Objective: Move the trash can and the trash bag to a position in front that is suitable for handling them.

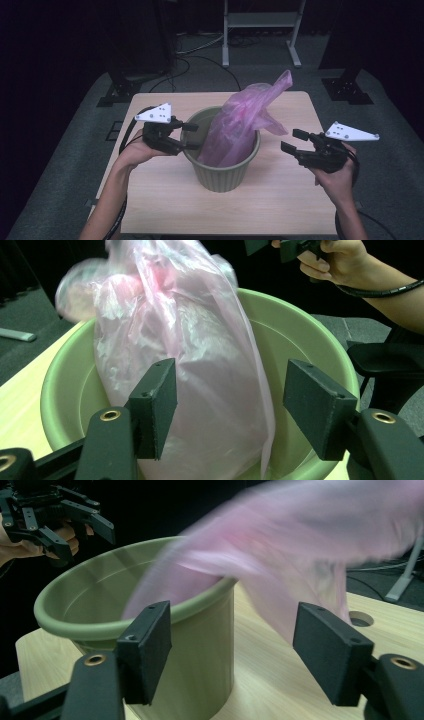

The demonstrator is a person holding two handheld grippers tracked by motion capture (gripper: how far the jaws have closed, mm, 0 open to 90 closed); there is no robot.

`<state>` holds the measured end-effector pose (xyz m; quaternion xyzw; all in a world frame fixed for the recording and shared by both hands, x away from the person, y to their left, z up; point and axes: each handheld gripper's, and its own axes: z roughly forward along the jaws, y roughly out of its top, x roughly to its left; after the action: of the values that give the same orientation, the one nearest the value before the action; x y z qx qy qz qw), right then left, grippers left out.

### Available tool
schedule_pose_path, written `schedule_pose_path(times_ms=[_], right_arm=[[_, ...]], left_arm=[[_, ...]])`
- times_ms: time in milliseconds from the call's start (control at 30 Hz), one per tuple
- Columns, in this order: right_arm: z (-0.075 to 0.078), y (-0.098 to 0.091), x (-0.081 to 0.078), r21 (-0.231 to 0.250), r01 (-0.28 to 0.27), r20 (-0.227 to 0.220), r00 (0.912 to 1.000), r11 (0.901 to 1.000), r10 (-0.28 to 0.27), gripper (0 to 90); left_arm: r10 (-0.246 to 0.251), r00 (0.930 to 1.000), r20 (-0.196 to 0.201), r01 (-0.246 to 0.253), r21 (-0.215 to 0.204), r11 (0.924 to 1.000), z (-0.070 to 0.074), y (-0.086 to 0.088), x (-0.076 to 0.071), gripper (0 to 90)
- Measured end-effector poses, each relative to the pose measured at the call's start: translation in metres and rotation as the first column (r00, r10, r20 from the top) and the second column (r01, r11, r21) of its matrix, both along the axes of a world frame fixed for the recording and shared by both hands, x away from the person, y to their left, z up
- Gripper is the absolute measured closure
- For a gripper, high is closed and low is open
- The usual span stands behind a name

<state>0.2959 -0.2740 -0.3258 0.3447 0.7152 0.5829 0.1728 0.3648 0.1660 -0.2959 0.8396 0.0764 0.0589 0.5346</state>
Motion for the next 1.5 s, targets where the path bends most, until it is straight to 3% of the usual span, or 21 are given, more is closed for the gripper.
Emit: schedule_pose_path(times_ms=[167,500,733,867,967,1000,1033,1067,1100,1133,1267,1400,1500], right_arm=[[0.005,0.008,0.014,0.002,-0.027,-0.016,0.9995,0.9996,0.027,31.3],[0.009,0.029,0.053,0.05,-0.057,-0.079,0.995,0.9971,0.061,31.2],[0.012,0.049,0.072,0.064,-0.087,-0.135,0.9864,0.9942,0.095,31.2],[0.013,0.058,0.08,0.056,-0.086,-0.16,0.9825,0.9947,0.094,38.3],[0.014,0.067,0.084,0.013,-0.068,-0.178,0.9817,0.9976,0.069,55.5],[0.014,0.073,0.084,-0.027,-0.056,-0.18,0.9823,0.998,0.05,72.1],[0.014,0.073,0.084,-0.027,-0.056,-0.18,0.9823,0.998,0.05,72.1],[0.015,0.08,0.081,-0.062,-0.064,-0.16,0.9856,0.9961,0.053,84.8],[0.015,0.08,0.081,-0.062,-0.064,-0.16,0.9856,0.9961,0.053,84.8],[0.017,0.085,0.075,-0.09,-0.069,-0.131,0.9897,0.9935,0.056,89.1],[0.025,0.098,0.059,-0.134,-0.109,-0.07,0.9925,0.985,0.1,89.9],[0.033,0.116,0.038,-0.192,-0.169,-0.004,0.9853,0.9669,0.171,89.9],[0.036,0.13,0.023,-0.249,-0.213,0.029,0.9734,0.9447,0.227,89.9]], left_arm=[[0.002,1.0,-0.001,-0.002,0.0,1.0,-0.001,0.0,0.0,36.9],[0.001,1.0,0.007,-0.001,0.013,0.9999,-0.001,-0.001,0.001,36.5],[0.011,0.9999,0.012,-0.011,0.018,0.9998,0.0,0.0,0.002,36.0],[0.012,0.9998,0.015,-0.012,0.021,0.9997,0.001,0.001,0.002,36.0],[0.014,0.9997,0.018,-0.014,0.02,0.9997,0.002,0.001,0.001,36.1],[0.014,0.9997,0.018,-0.014,0.022,0.9997,0.003,0.0,0.001,36.0],[0.014,0.9997,0.018,-0.014,0.022,0.9997,0.003,0.0,0.001,36.0],[0.015,0.9997,0.019,-0.015,0.024,0.9996,0.003,0.0,0.001,35.6],[0.019,0.9997,0.016,-0.019,0.023,0.9995,0.003,0.0,0.001,35.6],[0.019,0.9997,0.016,-0.02,0.025,0.9995,0.004,0.0,0.0,35.0],[0.022,0.9996,0.016,-0.022,0.013,0.9997,0.008,-0.001,-0.002,34.2],[0.012,0.9995,0.029,-0.012,0.015,0.9998,0.014,-0.007,-0.006,32.3],[0.004,0.9991,0.043,-0.005,0.013,0.9999,0.02,-0.012,-0.007,31.0]])
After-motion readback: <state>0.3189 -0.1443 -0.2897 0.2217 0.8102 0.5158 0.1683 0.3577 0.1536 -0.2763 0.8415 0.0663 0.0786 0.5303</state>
